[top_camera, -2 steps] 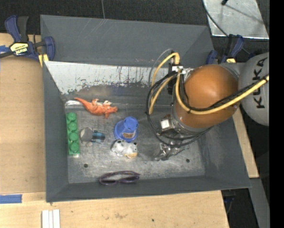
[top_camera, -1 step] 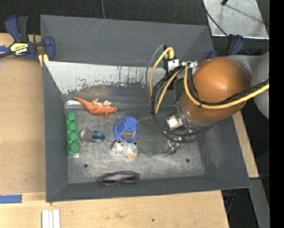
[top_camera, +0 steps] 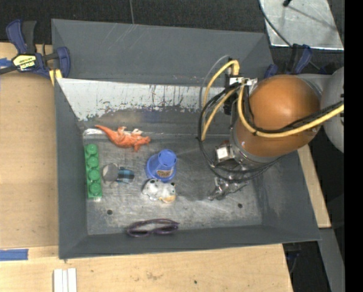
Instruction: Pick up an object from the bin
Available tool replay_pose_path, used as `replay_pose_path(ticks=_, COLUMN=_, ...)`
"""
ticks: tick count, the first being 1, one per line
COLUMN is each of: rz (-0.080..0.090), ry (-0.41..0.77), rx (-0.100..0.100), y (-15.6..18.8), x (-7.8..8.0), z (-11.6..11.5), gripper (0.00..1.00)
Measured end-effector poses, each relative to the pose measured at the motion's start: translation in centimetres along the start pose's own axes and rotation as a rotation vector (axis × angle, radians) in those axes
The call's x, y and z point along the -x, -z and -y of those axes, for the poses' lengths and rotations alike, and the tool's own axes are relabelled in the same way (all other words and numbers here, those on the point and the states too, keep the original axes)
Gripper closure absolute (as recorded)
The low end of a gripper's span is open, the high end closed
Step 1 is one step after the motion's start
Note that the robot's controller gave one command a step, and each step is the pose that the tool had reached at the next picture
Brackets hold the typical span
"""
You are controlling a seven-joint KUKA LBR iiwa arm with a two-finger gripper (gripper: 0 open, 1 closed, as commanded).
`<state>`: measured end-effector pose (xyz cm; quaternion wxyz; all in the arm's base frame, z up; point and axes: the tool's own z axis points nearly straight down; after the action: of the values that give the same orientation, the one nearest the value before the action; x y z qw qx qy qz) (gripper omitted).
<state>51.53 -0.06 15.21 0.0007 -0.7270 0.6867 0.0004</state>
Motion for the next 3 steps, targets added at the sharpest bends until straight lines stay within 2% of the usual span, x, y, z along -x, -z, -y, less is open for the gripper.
replay_pose_path(ticks=1, rz=0.0, ry=-0.181, rx=-0.004, y=-3.0, x=0.1, z=0.7, gripper=1.0)
replay_pose_path(ticks=2, rz=0.002, ry=-0.004, rx=0.005, y=-2.1, x=0.4, z=0.0, gripper=1.0)
replay_pose_path(ticks=3, rz=0.0, ry=0.079, rx=0.001, y=1.4, x=2.0, z=1.2, gripper=1.0)
